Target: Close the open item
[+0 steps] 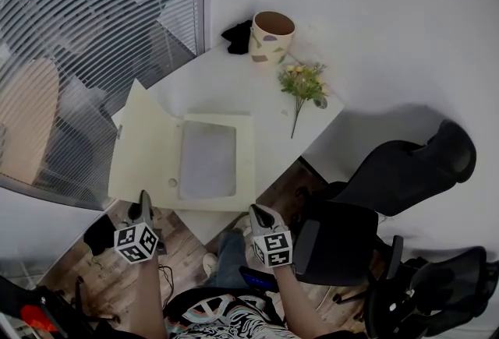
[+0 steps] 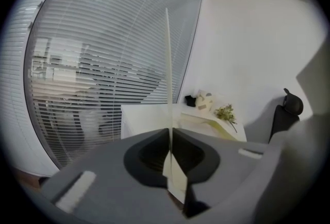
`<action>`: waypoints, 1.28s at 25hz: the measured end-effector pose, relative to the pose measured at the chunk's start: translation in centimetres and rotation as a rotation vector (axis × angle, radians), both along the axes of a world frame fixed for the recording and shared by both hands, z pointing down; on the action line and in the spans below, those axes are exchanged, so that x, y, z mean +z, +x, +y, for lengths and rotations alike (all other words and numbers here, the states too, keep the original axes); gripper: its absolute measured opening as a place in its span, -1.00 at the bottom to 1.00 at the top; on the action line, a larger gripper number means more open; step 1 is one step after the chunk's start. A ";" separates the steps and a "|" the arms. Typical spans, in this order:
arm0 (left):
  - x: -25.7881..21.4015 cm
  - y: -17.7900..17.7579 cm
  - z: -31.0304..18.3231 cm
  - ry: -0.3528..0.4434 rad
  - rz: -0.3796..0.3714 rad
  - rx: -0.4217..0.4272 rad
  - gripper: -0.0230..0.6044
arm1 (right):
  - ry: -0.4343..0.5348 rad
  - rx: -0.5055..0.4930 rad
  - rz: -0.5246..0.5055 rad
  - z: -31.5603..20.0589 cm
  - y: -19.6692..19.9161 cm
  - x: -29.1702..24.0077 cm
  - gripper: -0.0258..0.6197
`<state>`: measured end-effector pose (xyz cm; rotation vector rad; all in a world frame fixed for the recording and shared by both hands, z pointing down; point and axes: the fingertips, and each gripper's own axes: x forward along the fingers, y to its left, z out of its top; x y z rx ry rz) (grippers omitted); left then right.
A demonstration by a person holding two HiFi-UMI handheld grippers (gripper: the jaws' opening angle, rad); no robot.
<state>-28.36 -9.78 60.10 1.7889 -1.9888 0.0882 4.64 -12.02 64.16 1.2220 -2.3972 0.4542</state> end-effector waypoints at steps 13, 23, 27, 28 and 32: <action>-0.7 1.4 -0.3 0.015 -0.018 0.062 -0.73 | -0.001 0.026 0.001 -0.1 0.1 0.0 -0.92; -1.3 2.4 -0.5 0.022 -0.040 0.115 -0.73 | -0.021 0.047 -0.010 -0.1 0.1 0.1 -0.92; -1.5 2.8 -0.5 0.024 -0.061 0.141 -0.72 | -0.020 0.050 -0.007 -0.1 0.0 0.0 -0.92; -1.5 3.0 -0.5 0.024 -0.067 0.147 -0.72 | -0.020 0.047 -0.004 -0.1 0.0 0.0 -0.92; -1.6 3.5 -0.7 0.024 -0.082 0.170 -0.72 | -0.021 0.048 -0.001 -0.1 0.0 0.0 -0.92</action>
